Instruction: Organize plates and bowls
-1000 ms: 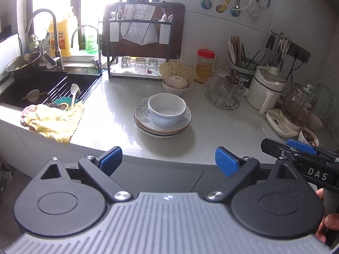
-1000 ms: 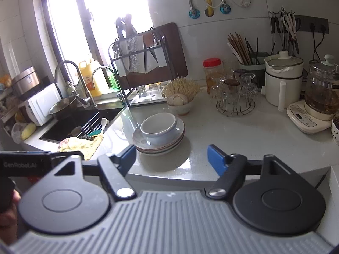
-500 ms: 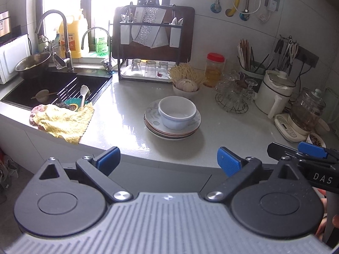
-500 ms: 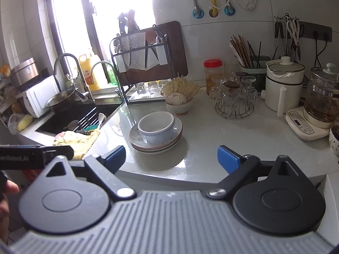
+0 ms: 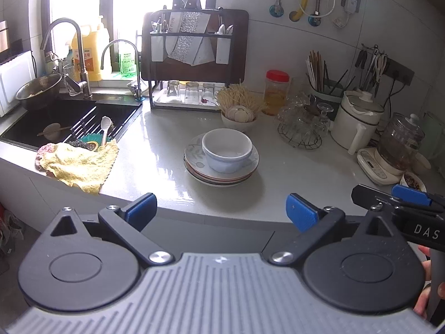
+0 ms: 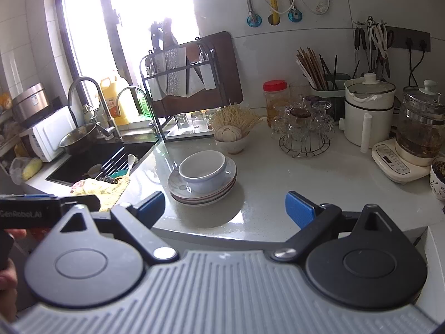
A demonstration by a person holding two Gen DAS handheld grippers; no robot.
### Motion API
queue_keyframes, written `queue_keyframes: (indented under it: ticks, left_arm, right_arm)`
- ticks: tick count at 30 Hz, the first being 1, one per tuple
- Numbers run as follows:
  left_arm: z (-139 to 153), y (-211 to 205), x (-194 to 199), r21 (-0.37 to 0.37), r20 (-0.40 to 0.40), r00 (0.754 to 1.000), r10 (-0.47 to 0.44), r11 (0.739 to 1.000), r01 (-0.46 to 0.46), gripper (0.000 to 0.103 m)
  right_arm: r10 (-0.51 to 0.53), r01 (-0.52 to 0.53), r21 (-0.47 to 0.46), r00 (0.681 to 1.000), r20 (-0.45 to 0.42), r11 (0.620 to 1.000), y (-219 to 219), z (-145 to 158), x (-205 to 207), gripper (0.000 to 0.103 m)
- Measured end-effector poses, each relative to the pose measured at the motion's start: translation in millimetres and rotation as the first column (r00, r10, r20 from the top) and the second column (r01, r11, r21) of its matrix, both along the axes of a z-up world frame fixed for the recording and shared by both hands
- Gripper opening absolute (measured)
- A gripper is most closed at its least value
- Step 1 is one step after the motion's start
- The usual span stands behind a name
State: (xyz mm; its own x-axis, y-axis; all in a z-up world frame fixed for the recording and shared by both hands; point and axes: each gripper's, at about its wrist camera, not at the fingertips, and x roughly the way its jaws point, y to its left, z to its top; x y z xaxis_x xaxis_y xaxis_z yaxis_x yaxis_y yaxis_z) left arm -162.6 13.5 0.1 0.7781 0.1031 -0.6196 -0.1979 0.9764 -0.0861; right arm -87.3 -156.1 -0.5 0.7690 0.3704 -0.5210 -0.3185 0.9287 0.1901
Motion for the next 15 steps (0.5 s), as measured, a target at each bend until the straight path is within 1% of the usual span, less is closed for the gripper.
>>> queue_keyframes:
  ticks: [4,15]
  left_arm:
    - [-0.4,-3.0,1.6,0.023,-0.01,1.0,-0.003,1.0,0.003,0.101]
    - [-1.4,4.3,2.5,0.009,-0.013,1.0,0.005,1.0,-0.004,0.101]
  right_arm:
    - [-0.005,0.006,0.017,1.0,-0.011,1.0,-2.2,1.0,0.2,0.095]
    - [-0.001,0.001,0.007,1.0,-0.006,1.0,-2.4,1.7,-2.4,0.095]
